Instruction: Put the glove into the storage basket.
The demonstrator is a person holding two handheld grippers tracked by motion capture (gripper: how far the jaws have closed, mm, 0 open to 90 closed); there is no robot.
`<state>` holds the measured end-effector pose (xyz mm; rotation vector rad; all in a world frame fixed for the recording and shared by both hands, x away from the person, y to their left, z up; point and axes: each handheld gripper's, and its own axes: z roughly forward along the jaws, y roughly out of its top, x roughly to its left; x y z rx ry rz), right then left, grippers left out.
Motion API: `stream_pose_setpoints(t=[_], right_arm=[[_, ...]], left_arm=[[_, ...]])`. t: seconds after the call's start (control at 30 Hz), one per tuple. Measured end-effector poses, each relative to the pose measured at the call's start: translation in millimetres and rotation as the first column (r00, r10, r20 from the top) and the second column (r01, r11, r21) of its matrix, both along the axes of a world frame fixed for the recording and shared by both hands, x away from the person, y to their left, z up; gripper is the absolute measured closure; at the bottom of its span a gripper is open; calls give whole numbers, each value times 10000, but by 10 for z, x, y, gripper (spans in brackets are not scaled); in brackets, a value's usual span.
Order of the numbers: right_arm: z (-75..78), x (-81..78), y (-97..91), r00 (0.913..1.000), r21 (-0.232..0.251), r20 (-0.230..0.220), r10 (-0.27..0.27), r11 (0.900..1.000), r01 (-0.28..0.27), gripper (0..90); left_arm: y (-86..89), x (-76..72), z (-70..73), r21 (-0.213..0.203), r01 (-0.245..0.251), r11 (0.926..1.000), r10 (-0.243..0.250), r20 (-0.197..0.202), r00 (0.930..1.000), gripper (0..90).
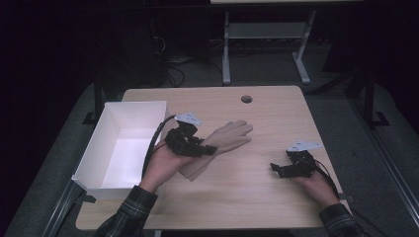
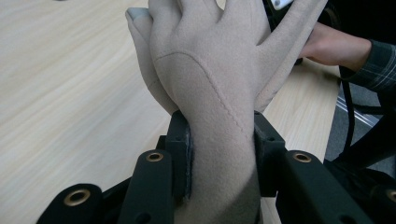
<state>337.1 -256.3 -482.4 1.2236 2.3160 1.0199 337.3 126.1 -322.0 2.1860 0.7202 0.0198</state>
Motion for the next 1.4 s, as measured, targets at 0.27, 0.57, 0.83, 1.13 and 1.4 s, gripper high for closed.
stream_pose_setpoints(t=[0.27,0.57,0.83,1.13,1.4], right_arm=[[0,0,0,10000,1,3,0,10000,0,141],[0,0,0,10000,2,2,-3,10000,3,140],[0,0,5,10000,29,-6,-43,10000,43,140],[2,-1,5,10000,2,-28,-48,10000,48,140],[2,-1,5,10000,-1,-29,-47,10000,47,140]], left_arm=[[265,62,177,-29,-229,9997,229,199,9995,658],[620,77,298,-91,-361,9993,366,572,9977,658],[998,58,332,-91,-946,9955,950,868,9917,658],[1369,44,276,-56,-1757,9844,1754,1036,9790,658],[1727,36,120,-107,-2890,9573,2886,993,9523,659]])
